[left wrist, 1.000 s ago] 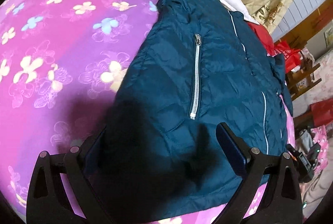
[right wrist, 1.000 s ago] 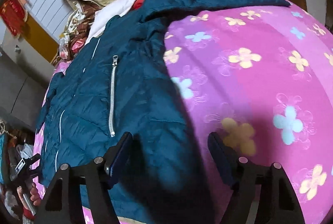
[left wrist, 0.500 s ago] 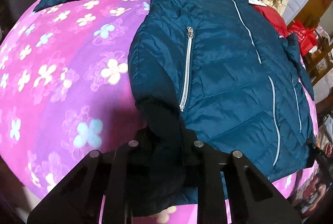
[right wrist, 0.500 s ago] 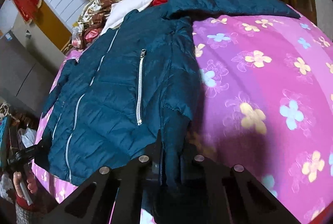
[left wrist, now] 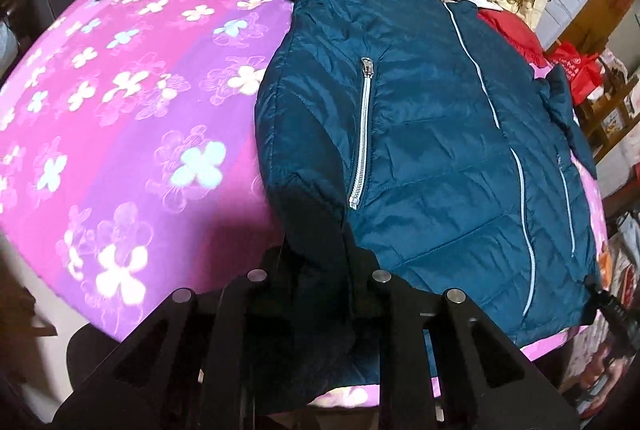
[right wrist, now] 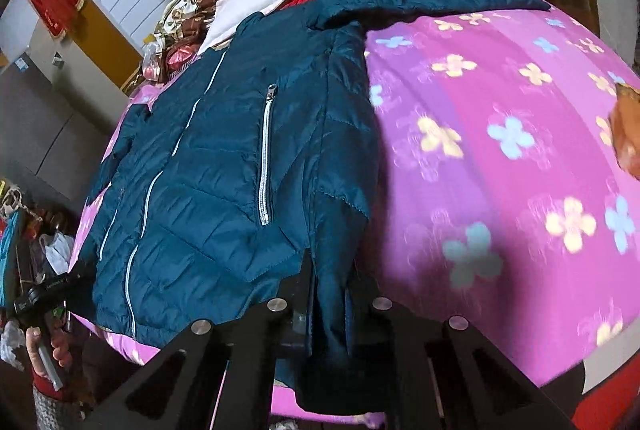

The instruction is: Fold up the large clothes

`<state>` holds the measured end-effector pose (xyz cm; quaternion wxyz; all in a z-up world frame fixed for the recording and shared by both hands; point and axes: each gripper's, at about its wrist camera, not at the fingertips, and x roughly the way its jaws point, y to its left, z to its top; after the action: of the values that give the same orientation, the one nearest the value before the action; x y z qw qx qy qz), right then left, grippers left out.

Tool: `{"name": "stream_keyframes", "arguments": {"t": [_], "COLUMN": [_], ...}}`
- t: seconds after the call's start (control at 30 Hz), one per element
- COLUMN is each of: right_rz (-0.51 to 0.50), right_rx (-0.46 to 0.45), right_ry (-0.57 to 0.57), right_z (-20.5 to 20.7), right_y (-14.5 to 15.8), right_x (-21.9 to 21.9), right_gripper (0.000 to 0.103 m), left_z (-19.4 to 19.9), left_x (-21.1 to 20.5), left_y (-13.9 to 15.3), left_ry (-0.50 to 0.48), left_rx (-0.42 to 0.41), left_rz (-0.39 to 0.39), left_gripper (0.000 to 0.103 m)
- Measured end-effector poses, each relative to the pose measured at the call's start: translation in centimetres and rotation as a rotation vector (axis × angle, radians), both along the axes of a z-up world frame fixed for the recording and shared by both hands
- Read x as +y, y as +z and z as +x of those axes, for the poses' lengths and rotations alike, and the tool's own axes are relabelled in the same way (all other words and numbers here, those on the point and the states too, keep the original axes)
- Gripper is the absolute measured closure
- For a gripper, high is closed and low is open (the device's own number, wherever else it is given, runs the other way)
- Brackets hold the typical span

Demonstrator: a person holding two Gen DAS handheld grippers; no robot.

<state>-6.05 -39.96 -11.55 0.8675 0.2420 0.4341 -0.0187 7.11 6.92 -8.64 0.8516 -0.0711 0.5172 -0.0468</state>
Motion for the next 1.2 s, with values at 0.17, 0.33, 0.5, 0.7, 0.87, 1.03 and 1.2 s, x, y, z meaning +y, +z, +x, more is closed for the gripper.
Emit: {"name": "stream_keyframes", "arguments": {"t": [0.17, 0.33, 0.5, 0.7, 0.87, 1.03, 1.2], "right_rz": [-0.061, -0.251, -0.355, -0.338, -0.267, -0.137, -0.14], "right_rx": [0.009, 0.013, -0.066, -0.168, -0.233, -0.276, -0.264], "right_ry": [0.006, -0.015, -0.035, 0.025, 0.126, 0.198, 0.244], "right_z": [-0.7, -1.7, -3.6, -2.7, 1.1, 5.9, 11.3], "right_y": [0.2, 2.1, 5.2, 9.1, 12.1, 13.4, 12.0], "right_x": [0.5, 1.3, 1.8, 3.8, 6.8, 9.8, 12.9], "right_gripper": [0.092, 0.068, 0.06, 0.059, 0.059, 0.059, 0.059], "left_z": [-1.0, -2.9, -4.9, -4.8, -1.8, 3.0, 8.4], "left_x": [0.6, 2.8, 5.2, 8.2, 9.6, 12.4, 15.8], "left_y": [0.6, 3.6, 7.0, 11.0, 13.6, 15.4, 15.0], "left_ry": [0.015, 0.04, 0.078, 0.145, 0.189, 0.259, 0.355], "left_rx": [-0.015, -0.083, -0.179, -0.267, -0.299, -0.32, -0.296], "left_rz": [-0.008, -0.013, 0.06, 0.047, 0.022, -0.082, -0.209], "left_gripper": [0.086, 0.085, 0.063, 0.044, 0.037, 0.035, 0.034]}}
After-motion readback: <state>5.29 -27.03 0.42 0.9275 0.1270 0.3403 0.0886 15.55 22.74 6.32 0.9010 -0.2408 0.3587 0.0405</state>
